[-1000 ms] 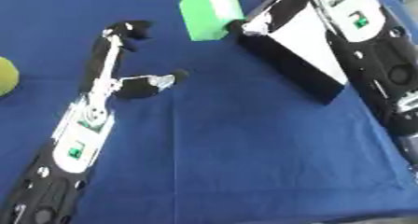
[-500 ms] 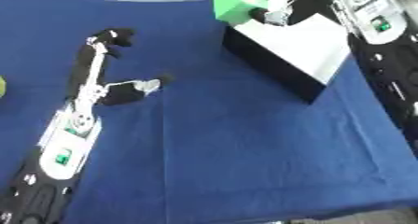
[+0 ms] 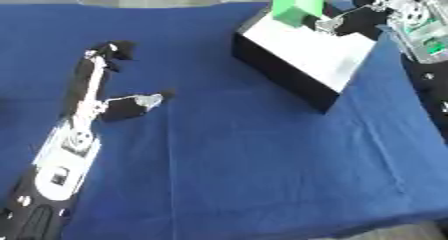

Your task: Pick up the objects with one hand, pass them to the other hand, and then place them into the box on the other side of the table.

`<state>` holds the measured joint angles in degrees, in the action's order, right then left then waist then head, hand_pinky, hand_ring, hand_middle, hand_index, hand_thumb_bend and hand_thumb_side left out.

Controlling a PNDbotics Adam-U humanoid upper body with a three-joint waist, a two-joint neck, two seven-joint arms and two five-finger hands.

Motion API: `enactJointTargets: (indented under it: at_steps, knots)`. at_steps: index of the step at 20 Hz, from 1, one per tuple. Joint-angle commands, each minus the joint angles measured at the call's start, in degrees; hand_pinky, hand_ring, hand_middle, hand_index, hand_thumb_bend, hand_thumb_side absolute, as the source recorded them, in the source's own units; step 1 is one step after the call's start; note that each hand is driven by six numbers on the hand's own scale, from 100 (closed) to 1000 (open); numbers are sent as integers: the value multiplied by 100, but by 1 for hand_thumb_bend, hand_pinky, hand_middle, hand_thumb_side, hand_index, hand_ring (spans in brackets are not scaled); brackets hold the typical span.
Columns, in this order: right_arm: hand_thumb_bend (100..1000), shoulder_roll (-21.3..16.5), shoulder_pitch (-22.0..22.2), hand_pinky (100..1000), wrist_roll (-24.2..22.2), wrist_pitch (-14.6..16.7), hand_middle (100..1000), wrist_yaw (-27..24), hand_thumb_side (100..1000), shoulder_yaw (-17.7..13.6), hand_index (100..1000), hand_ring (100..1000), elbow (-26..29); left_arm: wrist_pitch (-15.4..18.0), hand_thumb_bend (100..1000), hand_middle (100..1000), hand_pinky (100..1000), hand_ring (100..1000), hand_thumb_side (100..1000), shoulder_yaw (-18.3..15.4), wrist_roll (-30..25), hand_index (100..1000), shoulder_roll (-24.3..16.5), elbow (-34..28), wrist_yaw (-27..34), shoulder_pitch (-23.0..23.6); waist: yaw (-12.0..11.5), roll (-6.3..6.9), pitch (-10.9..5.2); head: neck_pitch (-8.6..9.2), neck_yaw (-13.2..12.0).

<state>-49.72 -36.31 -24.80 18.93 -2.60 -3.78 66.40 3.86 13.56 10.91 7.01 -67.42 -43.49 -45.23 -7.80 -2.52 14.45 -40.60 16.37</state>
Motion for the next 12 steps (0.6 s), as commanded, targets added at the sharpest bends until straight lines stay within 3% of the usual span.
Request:
enactJointTargets:
  at_steps: [1, 12]
  knots:
    - [353, -313, -43, 827, 205, 26, 503, 205, 100, -147, 542, 1000, -225, 24, 826, 591, 625, 698, 360, -26, 32, 775, -51, -60, -37, -60, 19, 26, -245, 70, 39]
    - [387, -245, -80, 829, 610, 361, 531, 985, 100, -157, 579, 1000, -998, 70, 829, 590, 625, 699, 363, -1, 15, 774, -25, -32, -53, -51, -32, 38, -220, 94, 57]
